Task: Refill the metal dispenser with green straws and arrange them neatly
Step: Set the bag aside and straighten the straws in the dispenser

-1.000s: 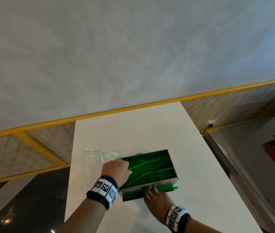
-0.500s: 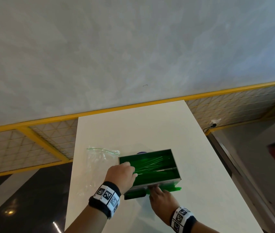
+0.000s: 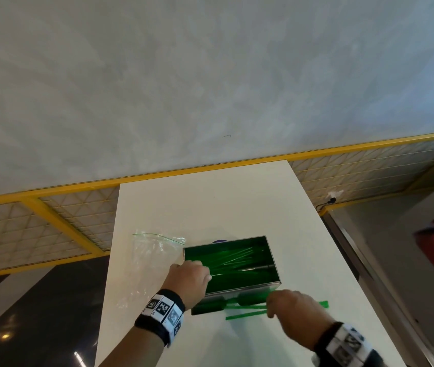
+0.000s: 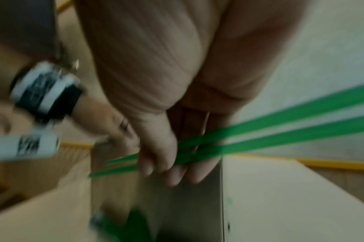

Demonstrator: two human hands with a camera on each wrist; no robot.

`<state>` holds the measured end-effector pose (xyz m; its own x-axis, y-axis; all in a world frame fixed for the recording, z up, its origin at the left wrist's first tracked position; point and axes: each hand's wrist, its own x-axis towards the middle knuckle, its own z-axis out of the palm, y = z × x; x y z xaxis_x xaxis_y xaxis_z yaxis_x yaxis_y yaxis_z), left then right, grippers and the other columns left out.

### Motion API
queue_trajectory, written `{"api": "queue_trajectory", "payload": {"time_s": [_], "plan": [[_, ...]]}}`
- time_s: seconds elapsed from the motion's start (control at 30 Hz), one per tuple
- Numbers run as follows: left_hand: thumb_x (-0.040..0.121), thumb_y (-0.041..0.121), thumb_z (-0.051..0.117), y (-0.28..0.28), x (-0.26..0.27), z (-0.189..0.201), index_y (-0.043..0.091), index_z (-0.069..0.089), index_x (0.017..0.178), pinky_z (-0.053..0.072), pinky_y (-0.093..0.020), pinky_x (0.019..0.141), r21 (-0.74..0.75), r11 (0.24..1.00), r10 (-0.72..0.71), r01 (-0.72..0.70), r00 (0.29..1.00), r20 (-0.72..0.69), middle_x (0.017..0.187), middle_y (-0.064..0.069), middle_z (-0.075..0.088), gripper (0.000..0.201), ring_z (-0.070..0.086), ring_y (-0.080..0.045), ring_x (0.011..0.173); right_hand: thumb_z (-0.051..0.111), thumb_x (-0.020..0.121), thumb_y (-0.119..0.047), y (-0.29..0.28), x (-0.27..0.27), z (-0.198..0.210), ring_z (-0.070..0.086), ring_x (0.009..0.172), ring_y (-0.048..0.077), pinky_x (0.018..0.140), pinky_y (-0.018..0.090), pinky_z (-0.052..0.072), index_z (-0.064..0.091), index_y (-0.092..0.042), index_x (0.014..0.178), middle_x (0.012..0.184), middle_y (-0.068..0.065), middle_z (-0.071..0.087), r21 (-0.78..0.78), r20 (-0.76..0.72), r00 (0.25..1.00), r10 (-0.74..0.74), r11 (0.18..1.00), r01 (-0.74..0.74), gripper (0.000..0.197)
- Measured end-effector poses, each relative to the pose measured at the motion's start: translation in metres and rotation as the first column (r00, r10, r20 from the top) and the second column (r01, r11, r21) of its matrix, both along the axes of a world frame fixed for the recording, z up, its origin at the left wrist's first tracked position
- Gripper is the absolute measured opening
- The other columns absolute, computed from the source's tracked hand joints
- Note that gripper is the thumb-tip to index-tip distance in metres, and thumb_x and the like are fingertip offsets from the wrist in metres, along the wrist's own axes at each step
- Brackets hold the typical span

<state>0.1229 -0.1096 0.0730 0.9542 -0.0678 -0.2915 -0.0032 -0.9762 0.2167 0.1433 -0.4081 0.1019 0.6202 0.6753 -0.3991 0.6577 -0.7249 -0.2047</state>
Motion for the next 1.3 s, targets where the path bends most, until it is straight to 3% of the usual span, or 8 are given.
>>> {"api": "queue_trajectory", "payload": {"time_s": [0.17,0.37,0.53,0.67,0.73,0.83,1.0,1.3], "plan": [[0.104,0.030,0.043,0.011,0.006,0.005,0.023,0.066,0.090,0.049,-0.032,0.079,-0.176,0.981,0.110,-0.086,0.984,0.137,0.089,0.010,0.060,0.028,0.056,-0.012,0.083,0.057,0.084,0.002,0.005,0.050,0.064,0.066,0.087,0.004,0.080,0.023,0.057,0.071,-0.034,0.092,0.102,-0.015,0.069,0.332,0.113,0.992,-0.048,0.943,0.008,0.039],[0.105,0.027,0.044,0.025,0.012,0.012,0.025,0.067,0.097,0.053,-0.031,0.080,-0.323,0.905,0.348,-0.277,0.919,0.186,0.093,0.011,0.063,0.025,0.059,-0.010,0.086,0.059,0.093,-0.001,0.117,0.091,0.035,0.068,0.104,0.031,0.089,0.043,0.058,0.071,-0.016,0.116,0.123,0.009,0.065,-0.110,-0.006,0.987,0.163,0.981,-0.163,0.031],[0.104,0.029,0.043,0.016,0.002,0.018,0.026,0.069,0.105,0.050,-0.040,0.091,-0.188,0.969,0.187,-0.160,0.973,0.137,0.104,0.009,0.066,0.026,0.058,-0.016,0.101,0.055,0.099,-0.014,0.148,0.082,0.017,0.067,0.102,0.031,0.091,0.044,0.055,0.073,-0.010,0.109,0.113,0.012,0.068,-0.086,-0.106,0.973,0.204,0.973,-0.214,0.021],[0.105,0.046,0.031,0.003,-0.007,0.020,0.025,0.060,0.090,0.021,-0.057,0.118,-0.148,0.987,0.060,-0.064,0.998,-0.036,0.097,0.011,0.060,0.039,0.056,-0.010,0.095,0.053,0.098,-0.019,0.104,0.076,0.041,0.064,0.090,0.014,0.084,0.027,0.054,0.071,-0.022,0.099,0.103,-0.004,0.065,0.203,-0.023,0.999,-0.030,0.979,0.034,0.019],[0.103,0.054,0.026,-0.005,-0.006,0.020,0.023,0.057,0.083,0.006,-0.065,0.118,-0.128,0.991,0.019,-0.032,0.994,-0.105,0.094,0.008,0.060,0.048,0.057,-0.012,0.093,0.053,0.094,-0.023,0.062,0.065,0.042,0.066,0.082,0.012,0.077,0.024,0.055,0.071,-0.024,0.094,0.093,-0.005,0.067,0.112,-0.049,0.991,-0.125,0.985,0.130,0.018],[0.096,0.071,0.019,-0.015,-0.002,0.019,0.028,0.063,0.097,-0.009,-0.071,0.114,-0.035,0.999,-0.037,0.031,0.982,-0.187,0.103,0.006,0.062,0.061,0.060,-0.017,0.103,0.051,0.092,-0.028,0.008,0.049,0.010,0.067,0.103,0.023,0.087,0.032,0.054,0.063,-0.019,0.115,0.117,0.004,0.064,-0.219,-0.014,0.985,-0.172,0.962,0.165,0.028],[0.091,0.081,0.017,-0.030,0.003,0.018,0.024,0.066,0.107,-0.017,-0.073,0.110,-0.033,0.999,-0.014,0.006,0.964,-0.265,0.104,0.004,0.061,0.076,0.060,-0.019,0.106,0.060,0.092,-0.032,-0.012,0.041,-0.066,0.061,0.119,0.019,0.097,0.032,0.051,0.048,-0.024,0.139,0.135,-0.002,0.056,-0.203,-0.048,0.955,-0.291,0.940,0.276,0.049],[0.072,0.097,-0.011,-0.039,0.003,0.006,0.029,0.070,0.120,-0.020,-0.078,0.104,0.152,0.985,-0.043,0.086,0.963,-0.268,0.130,0.001,0.062,0.116,0.055,-0.025,0.124,0.061,0.096,-0.040,-0.014,0.049,-0.110,0.066,0.106,0.019,0.088,0.025,0.049,0.070,-0.023,0.118,0.117,0.000,0.069,-0.093,-0.099,0.925,-0.367,0.929,0.359,0.029]]}}
